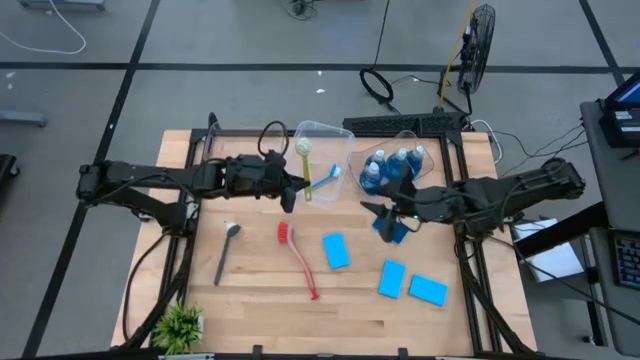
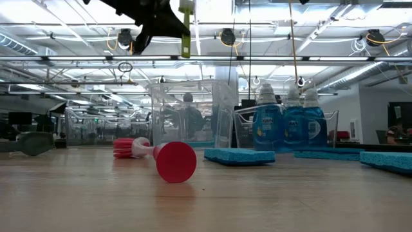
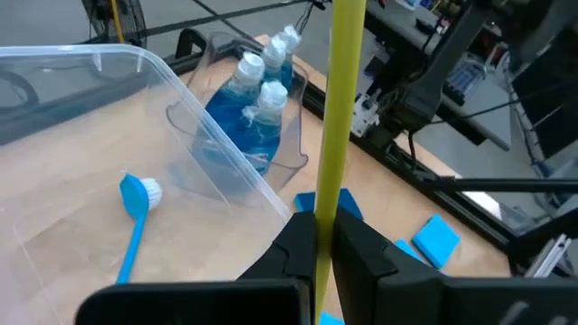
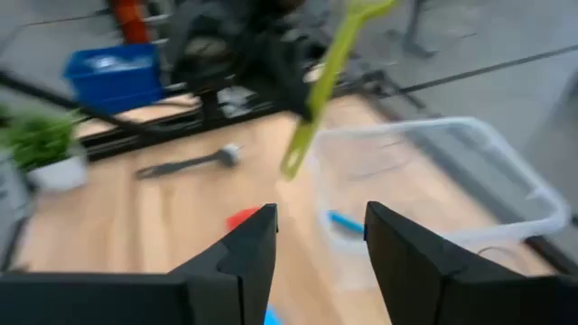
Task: Pick & Place Kitchen Sink Supplies
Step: Put the green dish brush into the transparent container
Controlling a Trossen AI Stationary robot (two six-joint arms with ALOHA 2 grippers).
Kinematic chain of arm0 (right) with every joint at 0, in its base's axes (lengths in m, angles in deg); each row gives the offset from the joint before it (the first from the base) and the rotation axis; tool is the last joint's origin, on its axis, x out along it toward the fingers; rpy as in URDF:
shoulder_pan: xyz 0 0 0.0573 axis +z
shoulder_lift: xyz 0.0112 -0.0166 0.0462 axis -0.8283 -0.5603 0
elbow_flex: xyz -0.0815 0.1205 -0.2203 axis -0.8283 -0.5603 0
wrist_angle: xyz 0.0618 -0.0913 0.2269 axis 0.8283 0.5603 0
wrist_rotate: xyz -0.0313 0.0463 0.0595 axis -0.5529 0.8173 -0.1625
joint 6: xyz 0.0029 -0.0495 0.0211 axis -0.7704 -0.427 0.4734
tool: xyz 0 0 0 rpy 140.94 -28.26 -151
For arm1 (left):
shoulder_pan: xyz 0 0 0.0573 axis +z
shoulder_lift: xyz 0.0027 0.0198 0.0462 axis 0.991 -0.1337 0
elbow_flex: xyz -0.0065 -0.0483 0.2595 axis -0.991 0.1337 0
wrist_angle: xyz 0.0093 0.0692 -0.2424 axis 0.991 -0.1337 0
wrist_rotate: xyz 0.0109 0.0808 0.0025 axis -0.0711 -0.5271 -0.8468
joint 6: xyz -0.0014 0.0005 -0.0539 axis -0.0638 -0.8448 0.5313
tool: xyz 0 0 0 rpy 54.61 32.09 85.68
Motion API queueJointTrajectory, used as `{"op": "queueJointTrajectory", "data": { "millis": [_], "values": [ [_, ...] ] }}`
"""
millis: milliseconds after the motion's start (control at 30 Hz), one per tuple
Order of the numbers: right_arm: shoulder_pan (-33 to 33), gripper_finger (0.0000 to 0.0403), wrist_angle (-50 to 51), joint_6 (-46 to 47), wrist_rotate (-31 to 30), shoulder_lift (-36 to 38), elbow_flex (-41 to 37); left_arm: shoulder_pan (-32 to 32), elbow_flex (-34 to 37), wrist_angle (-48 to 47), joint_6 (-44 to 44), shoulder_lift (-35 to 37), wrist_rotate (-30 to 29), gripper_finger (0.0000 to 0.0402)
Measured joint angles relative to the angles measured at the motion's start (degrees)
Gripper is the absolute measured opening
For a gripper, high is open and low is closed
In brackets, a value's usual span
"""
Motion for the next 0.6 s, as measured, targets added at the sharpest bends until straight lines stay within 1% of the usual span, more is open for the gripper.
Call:
{"op": "queueJointTrajectory", "data": {
  "millis": [67,133,267,367,433,500,600],
  "values": [
    [0.19,0.0149,0.06,0.46,3.68,2.35,-1.98,1.29,-0.16,-0.32,0.34,0.02,1.10,0.0018],
    [0.19,0.0146,-0.50,1.69,6.04,4.62,-4.48,2.62,-1.19,-1.77,1.14,-0.04,2.57,0.0018],
    [0.23,0.0141,-5.57,3.57,7.47,9.75,-11.18,5.24,-5.67,-6.96,0.75,-0.90,4.66,0.0018],
    [0.23,0.0141,-13.50,3.57,8.21,13.74,-17.27,7.19,-10.31,-15.34,0.07,-2.11,4.92,0.0018],
    [0.30,0.0141,-18.90,3.36,9.42,16.56,-21.58,8.27,-14.20,-18.02,-0.21,-3.75,5.73,0.0018],
    [0.28,0.0140,-24.71,3.09,10.96,19.11,-25.84,9.49,-17.24,-23.50,-0.50,-5.27,6.86,0.0018],
    [0.58,0.0139,-32.45,3.12,11.46,23.15,-32.02,11.04,-21.73,-27.84,-0.80,-8.64,8.21,0.0018]
  ]
}}
